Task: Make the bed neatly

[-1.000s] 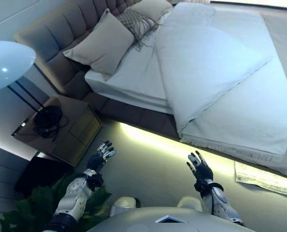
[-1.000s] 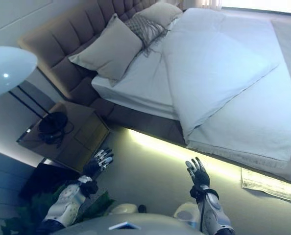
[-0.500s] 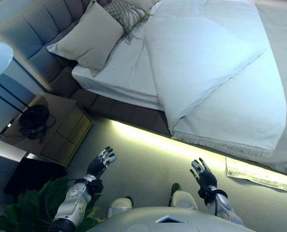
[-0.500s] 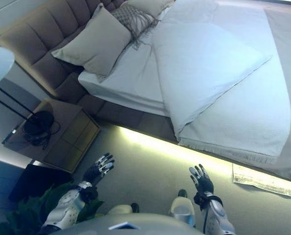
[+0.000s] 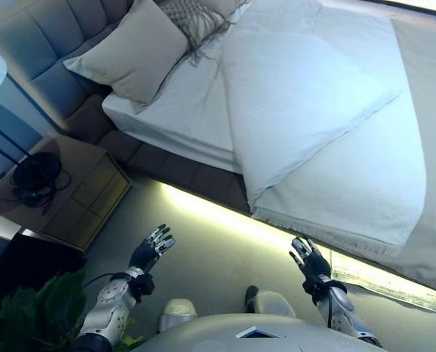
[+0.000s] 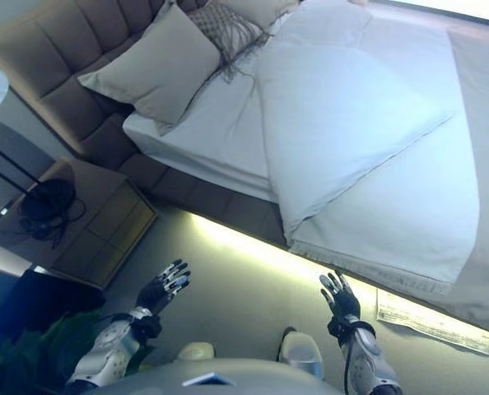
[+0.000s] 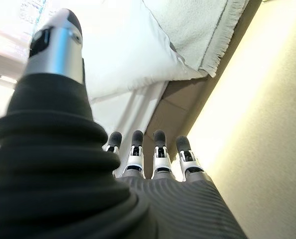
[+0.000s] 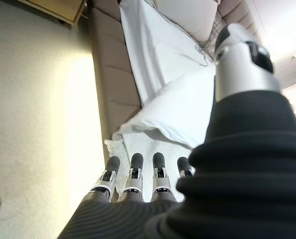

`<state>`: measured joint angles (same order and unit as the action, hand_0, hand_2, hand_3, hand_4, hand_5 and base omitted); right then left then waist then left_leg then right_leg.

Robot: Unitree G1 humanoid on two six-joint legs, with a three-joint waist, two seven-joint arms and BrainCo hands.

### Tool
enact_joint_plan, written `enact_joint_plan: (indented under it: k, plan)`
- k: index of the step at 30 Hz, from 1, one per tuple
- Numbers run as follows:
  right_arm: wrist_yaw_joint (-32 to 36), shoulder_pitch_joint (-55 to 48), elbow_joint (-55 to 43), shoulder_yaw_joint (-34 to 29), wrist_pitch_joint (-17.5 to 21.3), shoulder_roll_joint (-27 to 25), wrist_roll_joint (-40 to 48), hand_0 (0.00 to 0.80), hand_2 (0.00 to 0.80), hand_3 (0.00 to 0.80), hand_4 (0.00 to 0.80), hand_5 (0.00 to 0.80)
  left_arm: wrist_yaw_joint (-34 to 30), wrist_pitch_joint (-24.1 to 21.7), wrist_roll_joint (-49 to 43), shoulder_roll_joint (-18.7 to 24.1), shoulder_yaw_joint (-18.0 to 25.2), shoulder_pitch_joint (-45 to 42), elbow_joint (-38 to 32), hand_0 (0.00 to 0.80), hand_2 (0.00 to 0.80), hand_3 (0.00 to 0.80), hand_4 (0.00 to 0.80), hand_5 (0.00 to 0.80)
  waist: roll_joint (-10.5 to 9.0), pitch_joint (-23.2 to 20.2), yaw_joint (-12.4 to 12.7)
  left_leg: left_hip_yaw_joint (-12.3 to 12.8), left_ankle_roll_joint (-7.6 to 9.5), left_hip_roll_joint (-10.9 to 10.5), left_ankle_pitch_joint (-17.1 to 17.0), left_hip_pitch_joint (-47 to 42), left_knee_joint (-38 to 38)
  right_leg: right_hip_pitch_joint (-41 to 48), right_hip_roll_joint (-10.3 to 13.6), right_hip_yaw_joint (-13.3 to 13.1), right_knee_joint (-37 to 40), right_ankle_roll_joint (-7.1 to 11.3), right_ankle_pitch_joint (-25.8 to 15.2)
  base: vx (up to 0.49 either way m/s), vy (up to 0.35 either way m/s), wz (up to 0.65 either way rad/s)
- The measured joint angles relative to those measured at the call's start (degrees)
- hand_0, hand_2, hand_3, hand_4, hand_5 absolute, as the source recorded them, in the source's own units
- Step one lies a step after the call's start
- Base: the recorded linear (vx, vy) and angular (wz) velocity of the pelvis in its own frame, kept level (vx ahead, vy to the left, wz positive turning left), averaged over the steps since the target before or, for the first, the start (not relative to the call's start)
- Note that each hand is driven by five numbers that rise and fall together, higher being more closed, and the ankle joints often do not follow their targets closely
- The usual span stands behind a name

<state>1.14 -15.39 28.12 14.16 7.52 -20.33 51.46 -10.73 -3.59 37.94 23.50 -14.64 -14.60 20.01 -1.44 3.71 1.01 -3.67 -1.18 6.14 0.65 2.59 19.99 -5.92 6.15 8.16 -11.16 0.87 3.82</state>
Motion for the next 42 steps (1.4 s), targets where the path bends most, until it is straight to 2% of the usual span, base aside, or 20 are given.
enact_joint_plan:
  k: [4, 7, 10, 12, 13, 14, 15, 16, 17, 19, 21, 23, 24, 26, 28, 31, 33, 35, 38, 42]
  plan:
    - [-0.57, 0.06, -0.23, 0.18, 0.74, -0.19, 1.03, 0.0, 0.0, 0.0, 0.0, 0.0, 0.64, -0.06, 0.0, -0.27, -1.13, 1.94, 0.04, 0.0, 0.0, 0.0, 0.0, 0.0, 0.82, 0.44, -0.02, -1.98, -1.3, -0.15, -0.44, 1.24, -0.43, 0.88, -1.36, 0.18, 1.1, -2.76, -0.3, 0.185, 0.025, 0.04]
    - [-1.43, 0.28, -0.39, 0.26, 0.82, -0.25, 1.11, 0.0, 0.0, 0.0, 0.0, 0.0, 0.55, -0.15, 0.0, -0.79, -1.32, 3.65, 0.55, 0.0, 0.0, 0.0, 0.0, 0.0, 1.76, 1.52, 0.18, -2.3, -2.32, -2.9, 0.45, 2.23, -6.4, 0.93, -1.52, -1.79, 1.5, -3.11, -0.5, 0.252, 0.061, 0.05]
    - [-1.3, 0.33, -0.37, 0.26, 0.83, -0.2, 1.1, 0.0, 0.0, 0.0, 0.0, 0.0, 0.46, -0.59, 0.0, -1.11, -2.07, 4.08, 1.45, 0.0, 0.0, 0.0, 0.0, 0.0, 3.06, 2.98, 1.75, -2.47, -2.4, -2.04, 0.16, 2.08, -13.48, 1.44, -2.29, -3.39, 1.67, -3.05, -0.48, 0.284, 0.066, -0.28]
    - [-0.77, 0.02, 0.0, 0.18, 0.83, -0.23, 1.09, 0.0, 0.0, 0.0, 0.0, 0.0, 0.45, -0.62, 0.02, -1.43, -2.12, 4.11, 2.47, 0.0, 0.0, 0.0, 0.0, 0.0, 4.37, 3.95, 1.66, -2.31, -2.53, -1.52, 0.35, 2.16, -16.14, 1.52, -2.62, -4.08, 1.73, -2.46, -0.11, 0.385, 0.067, -0.33]
    - [-0.28, 0.08, -0.16, 0.13, 0.83, -0.82, 1.02, 0.0, 0.0, 0.0, 0.0, 0.0, 0.45, -0.62, 0.02, -2.12, -2.09, 3.98, 2.72, 0.0, 0.0, 0.0, 0.0, 0.0, 6.1, 4.11, 1.77, -1.74, -2.51, -1.32, 2.08, 2.19, -16.51, 1.89, -3.63, -4.53, 3.21, -1.54, -0.13, 0.434, 0.062, -0.57]
    - [0.18, 0.39, 0.55, -0.02, 0.72, -1.32, 0.98, 0.0, 0.0, 0.0, 0.0, 0.0, 0.45, -0.68, 0.11, -3.31, -1.54, 3.54, 2.8, 0.0, 0.0, 0.0, 0.0, 0.0, 9.17, 4.1, 3.44, -1.3, -4.66, 1.17, 0.26, 2.89, -17.06, 1.52, -6.26, -3.99, -0.92, -1.26, 0.28, 0.42, 0.064, -0.82]
    - [0.69, 0.32, 0.98, 0.26, 0.42, 0.08, 0.99, 0.0, 0.0, 0.0, 0.0, 0.0, 0.46, -0.76, 0.25, -2.42, -0.57, 2.89, 1.39, 0.0, 0.0, 0.0, 0.0, 0.0, 8.02, 4.39, 4.73, 0.34, -5.39, 0.95, -1.26, 2.92, -16.25, -0.71, -6.24, -2.69, -13.34, -1.35, 5.37, 0.462, 0.076, -0.74]
    - [1.18, -0.49, 0.84, 0.43, 0.3, 1.08, 0.98, 0.0, 0.0, 0.0, 0.0, 0.0, 0.4, -0.78, 0.6, -1.52, -0.2, 2.58, 0.83, 0.0, 0.0, 0.0, 0.0, 0.0, 6.6, 4.37, 4.64, 0.8, -5.37, -0.03, -1.32, 2.8, -15.75, 0.29, -5.64, -2.24, -15.66, -1.39, 9.05, 0.475, 0.092, -0.43]
    - [1.7, -1.36, 0.62, 0.47, 0.29, 1.87, 0.95, 0.0, 0.0, 0.0, 0.0, 0.0, 0.35, -0.74, 1.01, -0.64, 0.19, 2.22, 0.81, 0.0, 0.0, 0.0, 0.0, 0.0, 4.57, 4.41, 4.61, 1.03, -5.44, -1.32, -2.73, 2.79, -13.73, 4.4, -4.71, -1.6, -10.56, -2.17, 12.17, 0.492, 0.113, 0.06]
    - [1.74, -0.98, 1.13, 0.01, 0.01, 2.24, 0.94, 0.0, 0.0, 0.0, 0.0, 0.0, 0.06, -0.65, 1.2, -1.35, 0.38, 3.21, 2.27, 0.0, 0.0, 0.0, 0.0, 0.0, 4.37, 5.74, 4.75, 0.28, -5.52, -1.59, 0.37, 8.92, -4.61, 8.84, -4.53, -2.14, -4.13, -3.16, 12.41, 0.512, 0.161, 0.08]
    - [1.81, 0.07, 0.99, 0.1, -0.05, 1.97, 0.93, 0.0, 0.0, 0.0, 0.0, 0.0, -0.6, -0.66, 1.2, -1.53, 0.35, 3.31, 2.27, 0.0, 0.0, 0.0, 0.0, 0.0, 4.67, 6.28, 5.24, -0.11, -4.44, -1.42, -0.84, 11.47, -8.7, 10.27, -4.08, -3.1, -2.75, -2.66, 12.61, 0.587, 0.236, -0.22]
    - [1.78, 0.25, 1.63, 0.31, -0.05, 1.85, 0.85, 0.0, 0.0, 0.0, 0.0, 0.0, -0.65, -0.67, 1.24, -1.58, 0.19, 3.32, 2.27, 0.0, 0.0, 0.0, 0.0, 0.0, 6.36, 6.03, 5.52, -0.28, -3.27, -1.11, -1.68, 11.75, -14.34, 13.27, -3.69, -3.63, -2.59, -0.1, 14.42, 0.543, 0.254, -0.22]
    - [1.33, 0.3, 2.27, 0.25, -0.05, 2.62, 0.6, 0.0, 0.0, 0.0, 0.0, 0.0, -0.58, -0.67, 1.22, -1.53, 0.17, 3.31, 2.33, 0.0, 0.0, 0.0, 0.0, 0.0, 5.88, 5.81, 6.26, -0.17, -3.11, -2.1, -4.99, 10.74, -14.04, 14.82, -1.94, -4.9, -3.08, 1.01, 16.1, 0.499, 0.254, -0.44]
    - [0.73, 0.08, 1.46, 0.43, -0.06, 3.49, 0.42, 0.0, 0.0, 0.0, 0.0, 0.0, -0.55, -0.7, 1.19, -1.39, 0.21, 3.06, 2.04, 0.0, 0.0, 0.0, 0.0, 0.0, 4.61, 4.87, 7.06, 0.62, -2.77, -5.74, -7.85, 9.4, -12.03, 16.67, 1.38, -5.13, -3.12, 3.21, 16.63, 0.459, 0.26, -0.36]
    - [-1.02, -0.72, -1.05, 2.22, -0.01, 4.77, 0.39, 0.0, 0.0, 0.0, 0.0, 0.0, -0.59, -0.52, 1.17, -1.62, -0.06, 4.78, 0.23, 0.0, 0.0, 0.0, 0.0, 0.0, 2.82, 4.77, 6.18, 0.59, -0.28, -8.88, -6.04, 8.15, -10.92, 15.34, 5.16, -2.91, -10.88, 4.85, 15.23, 0.46, 0.31, 0.22]
    - [-3.58, -1.55, -4.61, 3.71, 0.88, 7.05, -0.32, 0.0, 0.0, 0.0, 0.0, 0.0, -0.47, -0.81, 1.06, -1.56, -0.18, 6.47, -2.25, 0.0, 0.0, 0.0, 0.0, 0.0, 1.98, 3.93, 6.76, 0.66, 2.45, -11.79, -3.19, 5.92, -10.27, 10.95, 8.91, -2.68, -23.96, 3.66, 9.74, 0.353, 0.26, 0.27]
    - [-4.85, -1.28, -5.32, 4.01, 1.83, 8.62, -0.82, 0.0, 0.0, 0.0, 0.0, 0.0, 0.03, -0.8, 1.04, -0.75, -0.28, 6.74, -2.12, 0.0, 0.0, 0.0, 0.0, 0.0, 3.39, 3.24, 6.32, 0.38, 4.0, -12.11, -1.92, 3.85, -10.95, 6.93, 9.81, -2.98, -32.14, 3.19, 2.14, 0.282, 0.135, 0.08]
    - [-5.26, -1.04, -5.23, 4.78, 2.37, 8.42, -0.82, 0.0, 0.0, 0.0, 0.0, 0.0, 1.68, -0.79, 1.05, -0.4, -0.13, 6.18, -1.2, 0.0, 0.0, 0.0, 0.0, 0.0, 5.2, 2.84, 6.17, 0.26, 4.88, -11.84, -1.18, 1.54, -12.36, 2.82, 10.27, -2.9, -38.48, 3.22, 2.36, 0.254, -0.032, 0.02]
    - [-4.99, -1.42, -4.87, 4.75, 2.47, 7.79, -0.82, 0.0, 0.0, 0.0, 0.0, 0.0, 2.7, -0.75, 1.05, 0.27, -0.14, 3.97, -1.05, 0.0, 0.0, 0.0, 0.0, 0.0, 6.21, 2.29, 5.47, 0.53, 5.56, -11.03, -0.75, -1.41, -15.2, -1.27, 9.67, -1.75, -32.47, 3.88, 6.52, 0.252, -0.151, -0.11]
    - [-2.75, -0.33, -1.06, 4.53, 2.36, 5.89, -0.7, 0.0, 0.0, 0.0, 0.0, 0.0, 4.06, -0.74, 1.06, 0.16, -0.3, 3.4, -0.41, 0.0, 0.0, 0.0, 0.0, 0.0, 4.97, 1.97, 3.96, 0.45, 4.8, -10.25, -0.32, -3.1, -17.22, -4.73, 7.06, -1.39, -7.56, 6.83, 4.35, 0.245, -0.143, -0.04]
